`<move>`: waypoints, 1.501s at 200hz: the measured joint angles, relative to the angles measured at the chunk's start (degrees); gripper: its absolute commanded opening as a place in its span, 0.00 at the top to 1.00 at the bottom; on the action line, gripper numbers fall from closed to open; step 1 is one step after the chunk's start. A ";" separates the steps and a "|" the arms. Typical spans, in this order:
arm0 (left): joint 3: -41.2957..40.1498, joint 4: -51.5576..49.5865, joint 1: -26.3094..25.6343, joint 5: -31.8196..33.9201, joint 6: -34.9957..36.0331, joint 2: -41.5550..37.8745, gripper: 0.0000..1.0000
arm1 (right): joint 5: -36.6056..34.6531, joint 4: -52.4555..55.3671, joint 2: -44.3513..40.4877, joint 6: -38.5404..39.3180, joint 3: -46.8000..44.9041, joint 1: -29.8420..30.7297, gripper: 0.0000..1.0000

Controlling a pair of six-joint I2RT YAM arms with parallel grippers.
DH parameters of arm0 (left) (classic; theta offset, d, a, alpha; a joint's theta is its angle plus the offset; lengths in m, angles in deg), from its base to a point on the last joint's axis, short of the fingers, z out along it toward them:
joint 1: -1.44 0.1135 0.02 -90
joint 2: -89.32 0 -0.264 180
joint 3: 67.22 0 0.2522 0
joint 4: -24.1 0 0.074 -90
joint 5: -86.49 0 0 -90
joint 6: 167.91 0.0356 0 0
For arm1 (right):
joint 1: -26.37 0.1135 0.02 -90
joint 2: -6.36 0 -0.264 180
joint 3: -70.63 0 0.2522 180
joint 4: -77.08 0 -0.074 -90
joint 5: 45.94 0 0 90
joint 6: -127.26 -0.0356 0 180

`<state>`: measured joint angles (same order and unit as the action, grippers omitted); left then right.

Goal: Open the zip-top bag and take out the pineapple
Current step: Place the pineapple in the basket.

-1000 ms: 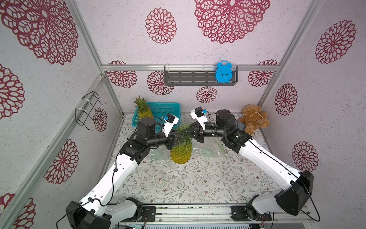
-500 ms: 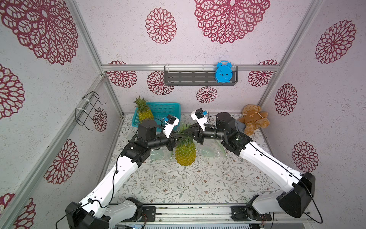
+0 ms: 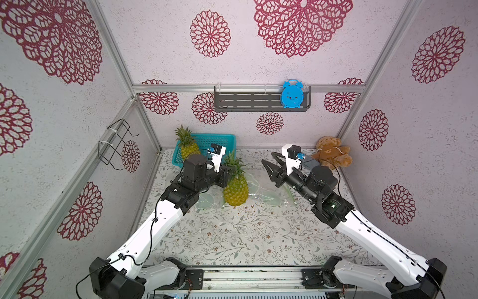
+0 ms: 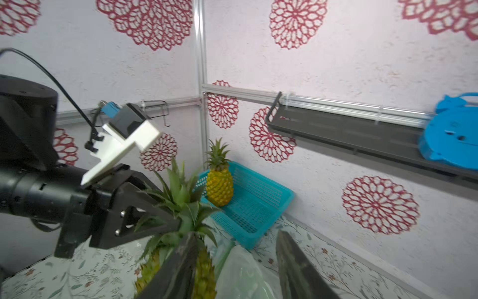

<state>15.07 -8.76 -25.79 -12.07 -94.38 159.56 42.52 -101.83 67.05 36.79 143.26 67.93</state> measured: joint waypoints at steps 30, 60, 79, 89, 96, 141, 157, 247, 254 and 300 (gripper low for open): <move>3.30 1.99 0.59 10.29 -1.64 4.79 1.00 | -5.16 0.04 -2.67 -0.04 -3.34 0.00 0.46; 6.27 5.57 2.19 15.78 -2.25 10.43 1.00 | -8.07 0.07 -5.14 -0.17 -4.87 0.00 0.46; 8.15 8.31 3.67 17.22 -2.16 14.08 1.00 | -9.25 0.09 -6.45 -0.20 -5.68 0.00 0.46; 9.27 9.70 4.52 17.57 -2.08 16.04 1.00 | -9.44 0.11 -6.97 -0.20 -6.12 0.00 0.46; 10.05 10.64 5.11 17.79 -1.95 17.38 1.00 | -9.53 0.13 -7.19 -0.22 -6.34 0.00 0.46; 16.81 16.20 8.57 18.34 0.17 26.49 1.00 | -10.34 0.85 -7.54 -0.39 -6.99 0.00 0.46; 18.71 17.97 9.29 18.34 0.90 29.27 1.00 | -10.34 1.05 -7.56 -0.61 -6.99 0.00 0.45; 26.99 25.11 12.48 19.41 8.11 43.10 1.00 | -10.23 2.43 -6.73 -2.16 -6.99 0.00 0.44; 27.45 25.49 12.74 19.41 8.35 43.93 1.00 | -10.21 2.49 -6.73 -2.19 -6.99 0.00 0.44; 30.27 25.81 14.27 17.81 9.11 49.96 1.00 | -9.55 3.17 -6.73 -2.75 -6.99 0.00 0.43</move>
<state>45.35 17.06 -11.51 5.75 -85.27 209.52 32.96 -98.66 60.32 34.03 136.27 67.93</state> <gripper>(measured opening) 0.208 0.570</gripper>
